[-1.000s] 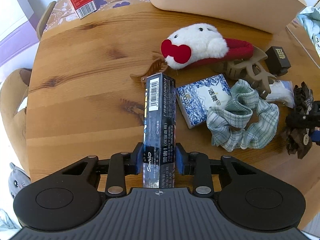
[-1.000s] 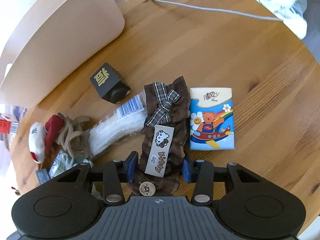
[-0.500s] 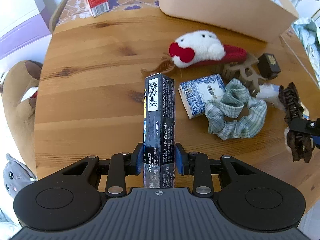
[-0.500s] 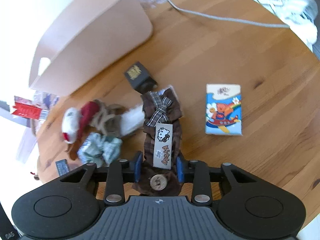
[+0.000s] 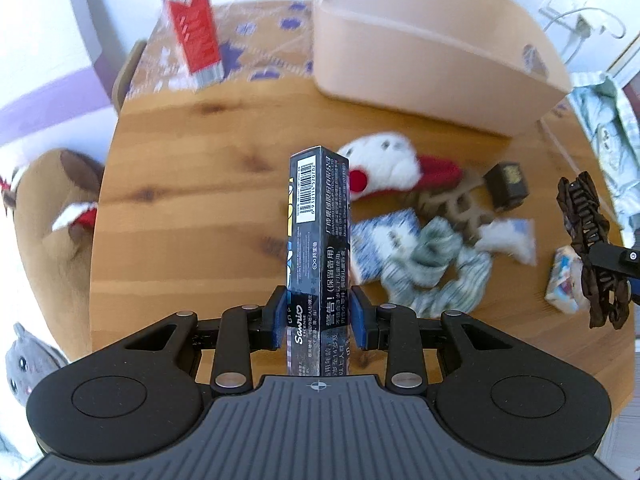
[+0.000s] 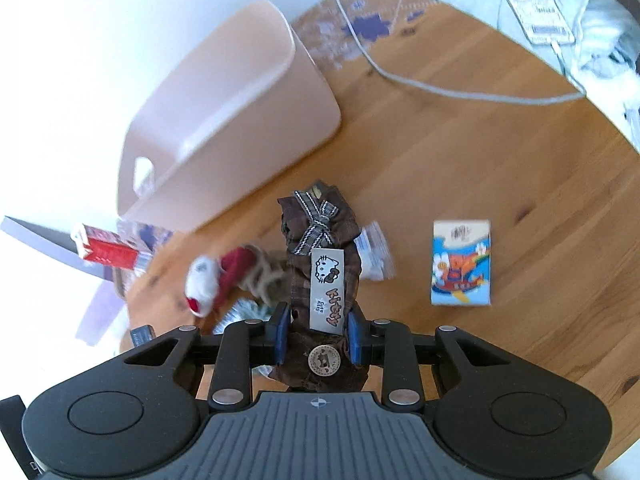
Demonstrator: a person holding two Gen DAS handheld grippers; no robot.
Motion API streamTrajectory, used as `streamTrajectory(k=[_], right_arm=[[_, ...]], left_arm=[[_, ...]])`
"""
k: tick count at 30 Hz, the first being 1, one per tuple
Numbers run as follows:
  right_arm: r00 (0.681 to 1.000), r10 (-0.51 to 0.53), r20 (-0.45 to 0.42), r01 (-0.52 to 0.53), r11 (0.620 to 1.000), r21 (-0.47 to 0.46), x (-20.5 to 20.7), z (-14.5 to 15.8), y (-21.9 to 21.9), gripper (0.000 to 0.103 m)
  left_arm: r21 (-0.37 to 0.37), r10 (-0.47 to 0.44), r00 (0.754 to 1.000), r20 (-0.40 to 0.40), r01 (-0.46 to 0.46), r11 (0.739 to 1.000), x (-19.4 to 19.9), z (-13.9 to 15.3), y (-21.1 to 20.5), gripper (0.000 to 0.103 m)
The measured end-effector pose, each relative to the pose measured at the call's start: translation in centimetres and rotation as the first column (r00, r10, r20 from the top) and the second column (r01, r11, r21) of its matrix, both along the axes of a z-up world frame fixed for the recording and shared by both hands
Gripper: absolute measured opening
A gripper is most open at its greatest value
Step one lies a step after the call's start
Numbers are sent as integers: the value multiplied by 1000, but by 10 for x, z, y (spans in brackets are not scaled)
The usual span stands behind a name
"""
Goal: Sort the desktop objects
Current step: 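Grasp and lift the blue box with left tool while right tool lifts the brown scrunchie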
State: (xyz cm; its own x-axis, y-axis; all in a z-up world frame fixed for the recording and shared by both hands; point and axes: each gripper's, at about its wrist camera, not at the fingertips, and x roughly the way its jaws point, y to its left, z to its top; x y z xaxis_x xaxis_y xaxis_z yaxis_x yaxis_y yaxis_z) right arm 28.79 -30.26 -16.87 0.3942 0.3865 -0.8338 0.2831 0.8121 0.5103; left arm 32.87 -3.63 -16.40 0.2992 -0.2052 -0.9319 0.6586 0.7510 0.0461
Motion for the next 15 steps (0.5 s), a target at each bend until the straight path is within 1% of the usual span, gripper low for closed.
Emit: streamTrajectory(k=[1,6,7,9,11,13,15], right_arm=[[1000,2,14,-2,1000,-4,2,4,-1,27],[998,1,66,0,1000,-5,12,19,-10,27],[997,0,77,0,1000,-3,14,24,-12,27],[995,5,97,-5,1000,-6,20,32,-15,27],[993,13,117,-12,1000,-11,27,40,-17,27],[991,20,135,-18,1000,-14,35,47,-18,27],[989,23,149,-21,1000,-12,45,54,-20,27]], left_arm=[[-9,-23,1000,11,23,1000,0,5,-3,32],[-75,-76,995,59,80,994,-2,35,-25,33],[-86,-103,992,74,109,990,-2,41,-29,33],[-107,-126,988,92,136,985,-2,52,-41,33],[-122,-199,973,120,214,969,-1,62,-49,33],[-133,-228,963,140,247,960,0,71,-57,33],[-141,-236,960,153,257,956,4,77,-66,33]])
